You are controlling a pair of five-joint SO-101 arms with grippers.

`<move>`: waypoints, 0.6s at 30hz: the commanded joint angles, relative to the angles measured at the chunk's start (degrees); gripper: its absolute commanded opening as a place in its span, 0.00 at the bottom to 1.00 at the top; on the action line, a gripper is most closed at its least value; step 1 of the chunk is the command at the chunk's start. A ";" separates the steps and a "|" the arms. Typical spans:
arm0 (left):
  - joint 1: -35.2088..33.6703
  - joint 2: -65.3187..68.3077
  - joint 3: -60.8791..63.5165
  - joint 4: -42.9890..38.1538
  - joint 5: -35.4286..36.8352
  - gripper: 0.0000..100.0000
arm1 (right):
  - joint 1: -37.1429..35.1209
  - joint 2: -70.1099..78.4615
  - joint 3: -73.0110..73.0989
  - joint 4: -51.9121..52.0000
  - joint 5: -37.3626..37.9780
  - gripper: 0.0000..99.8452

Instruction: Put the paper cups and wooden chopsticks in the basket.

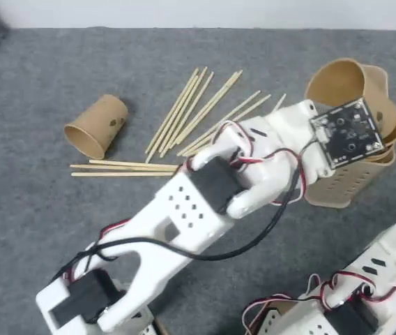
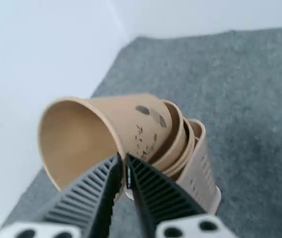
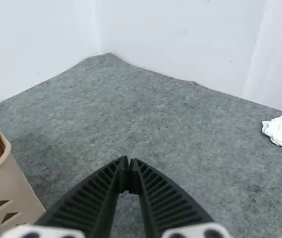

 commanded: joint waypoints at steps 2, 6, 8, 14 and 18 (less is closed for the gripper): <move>0.35 2.37 -1.27 -1.58 -0.44 0.03 | 0.57 -0.31 -0.35 -1.10 -0.70 0.01; 0.44 2.02 -4.88 -1.32 6.59 0.19 | 0.57 -0.31 -0.26 -0.92 -0.70 0.01; 0.26 1.58 -7.25 -1.32 11.78 0.21 | 0.57 -0.31 -0.26 -0.84 -0.70 0.01; 0.53 2.37 -8.22 -1.67 9.23 0.21 | 0.48 -0.31 -0.26 -0.84 -0.70 0.01; 0.88 5.45 -8.48 -8.70 11.43 0.19 | 0.48 -0.31 -0.18 -0.75 -0.62 0.01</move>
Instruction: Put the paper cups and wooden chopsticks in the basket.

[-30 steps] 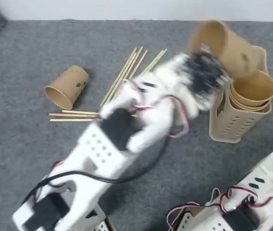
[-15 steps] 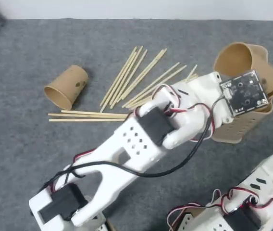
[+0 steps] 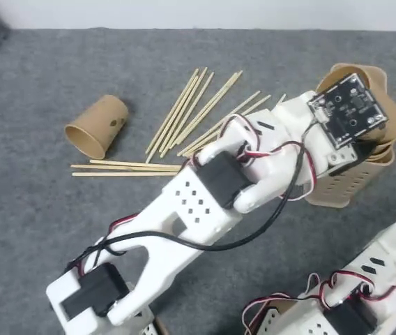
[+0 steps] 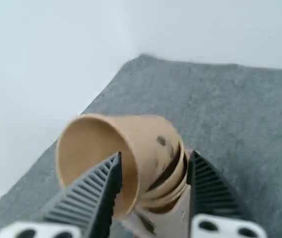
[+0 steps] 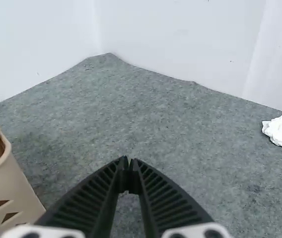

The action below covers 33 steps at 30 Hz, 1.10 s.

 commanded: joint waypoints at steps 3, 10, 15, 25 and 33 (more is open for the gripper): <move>1.05 5.36 -2.24 -12.40 2.20 0.18 | 0.48 -0.31 0.35 -0.75 -0.62 0.01; 5.63 11.34 -8.48 -15.03 1.85 0.18 | 0.48 -0.31 1.32 -1.19 -0.62 0.01; 5.98 16.26 -19.82 -10.29 1.85 0.18 | 0.48 -0.31 1.32 -1.27 -0.62 0.01; -1.05 22.42 -41.71 11.34 2.20 0.17 | 0.48 -0.31 1.14 -1.27 -0.62 0.01; -23.21 22.59 -68.26 38.15 2.20 0.17 | -13.76 5.32 -13.27 -2.68 4.13 0.01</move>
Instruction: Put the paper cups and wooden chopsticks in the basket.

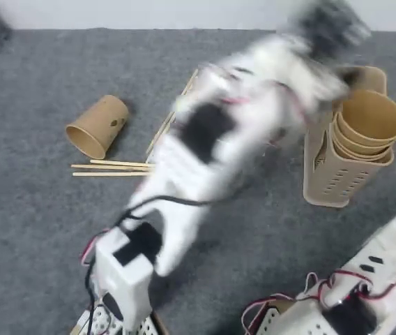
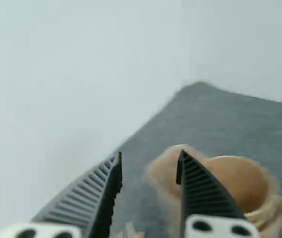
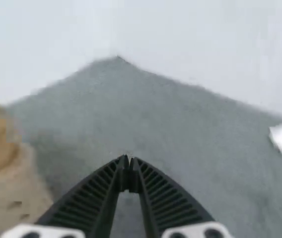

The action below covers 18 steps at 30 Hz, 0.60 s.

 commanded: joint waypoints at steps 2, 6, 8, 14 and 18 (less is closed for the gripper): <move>-17.05 -0.18 -17.45 20.31 0.62 0.17 | -15.08 9.80 -13.10 -4.09 5.54 0.01; -31.91 -0.53 -13.76 23.38 5.71 0.18 | -24.40 26.77 -25.32 -8.31 11.52 0.01; -38.15 -0.70 -11.03 23.38 8.70 0.18 | -25.80 36.00 -32.00 -10.77 11.43 0.01; -46.24 -2.90 -2.95 23.38 8.88 0.18 | -27.38 56.66 -46.51 -17.63 11.43 0.01; -46.86 -3.87 4.18 23.38 8.79 0.18 | -28.62 66.33 -47.56 -20.35 11.43 0.01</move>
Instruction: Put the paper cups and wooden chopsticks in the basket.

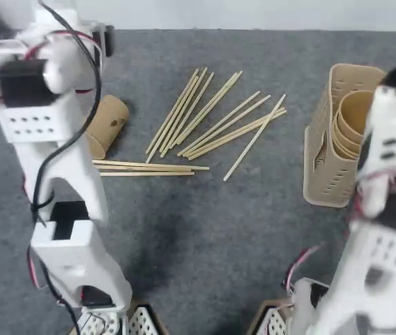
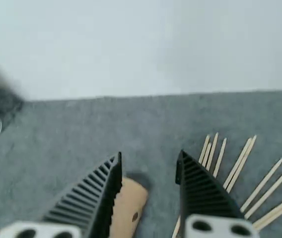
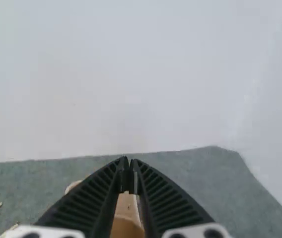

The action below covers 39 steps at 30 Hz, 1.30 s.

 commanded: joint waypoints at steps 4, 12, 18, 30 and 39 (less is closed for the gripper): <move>-0.70 -3.25 11.65 0.70 0.62 0.18 | -0.75 11.82 1.32 0.48 -0.62 0.01; -0.35 -3.60 14.37 -2.29 0.62 0.18 | -0.92 11.74 21.80 -11.03 -3.96 0.01; -0.44 -3.25 14.73 -2.20 0.53 0.18 | -1.80 7.96 30.77 -13.14 -5.54 0.01; 1.32 -3.60 14.64 -1.76 0.88 0.18 | -1.10 7.96 40.09 -19.47 -6.33 0.01; 1.14 -3.69 14.46 -0.79 0.88 0.18 | -1.27 8.04 42.90 -20.79 -6.33 0.01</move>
